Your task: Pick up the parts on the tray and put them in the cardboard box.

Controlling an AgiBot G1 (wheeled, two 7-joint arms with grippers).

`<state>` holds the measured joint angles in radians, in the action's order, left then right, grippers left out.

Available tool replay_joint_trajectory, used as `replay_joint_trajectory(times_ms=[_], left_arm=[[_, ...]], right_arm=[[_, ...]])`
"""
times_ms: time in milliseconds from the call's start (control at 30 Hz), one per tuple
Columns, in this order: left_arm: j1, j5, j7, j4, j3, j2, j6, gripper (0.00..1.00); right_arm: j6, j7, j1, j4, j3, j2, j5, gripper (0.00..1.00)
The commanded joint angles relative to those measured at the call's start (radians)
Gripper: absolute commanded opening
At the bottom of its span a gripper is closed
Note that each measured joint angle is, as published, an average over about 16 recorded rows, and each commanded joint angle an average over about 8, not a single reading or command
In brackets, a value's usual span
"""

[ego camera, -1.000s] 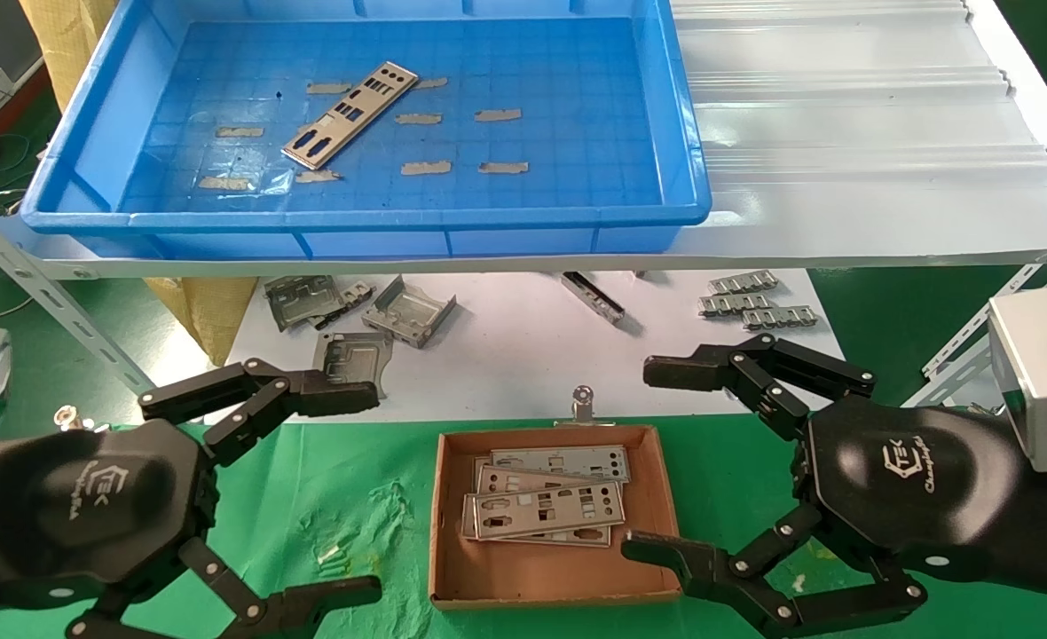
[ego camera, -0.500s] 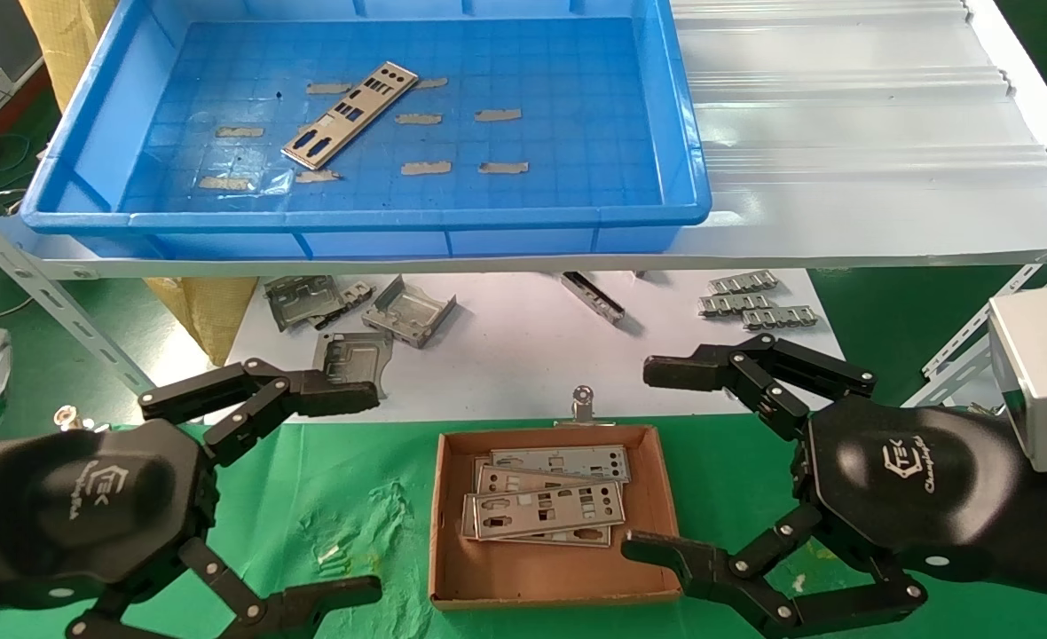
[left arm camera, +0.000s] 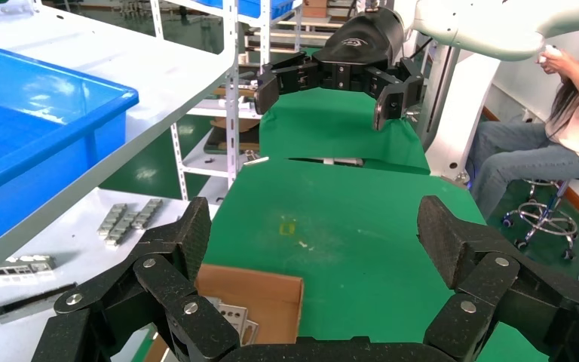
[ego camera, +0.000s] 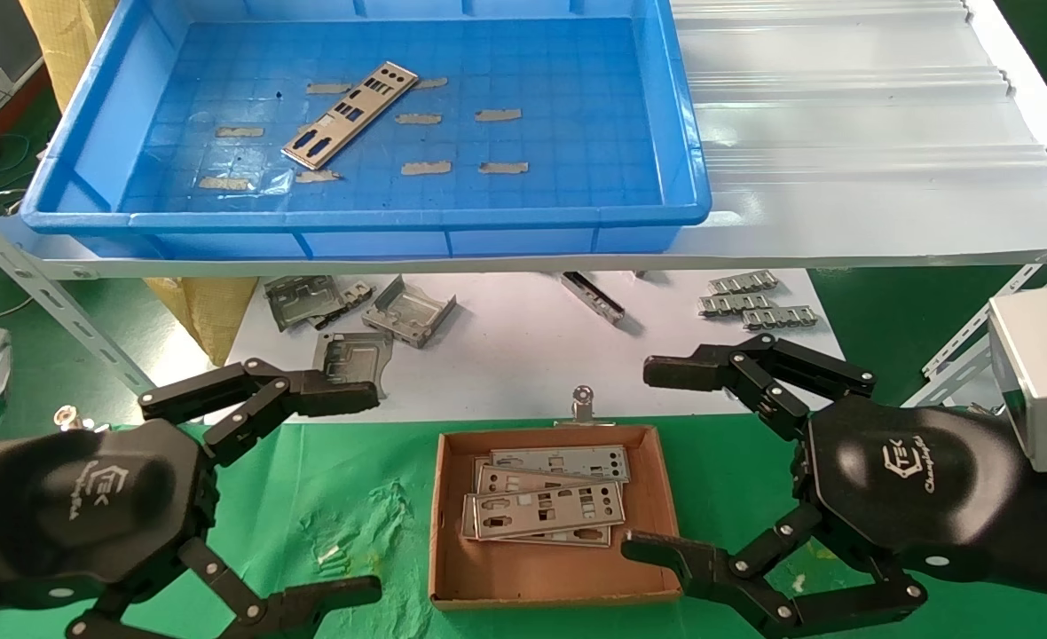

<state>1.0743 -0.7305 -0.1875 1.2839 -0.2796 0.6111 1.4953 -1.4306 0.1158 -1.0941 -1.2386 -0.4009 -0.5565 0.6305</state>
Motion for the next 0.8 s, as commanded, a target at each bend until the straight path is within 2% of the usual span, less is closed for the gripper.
replay_joint_trajectory(times_ms=[33,800], left_arm=[[0.0,0.0,0.0,0.0,0.0,0.0,0.0,1.0],[0.0,0.0,0.0,0.0,0.0,0.0,0.0,1.0]], right_arm=[[0.0,0.0,0.0,0.0,0.0,0.0,0.0,1.0],[0.0,0.0,0.0,0.0,0.0,0.0,0.0,1.0]])
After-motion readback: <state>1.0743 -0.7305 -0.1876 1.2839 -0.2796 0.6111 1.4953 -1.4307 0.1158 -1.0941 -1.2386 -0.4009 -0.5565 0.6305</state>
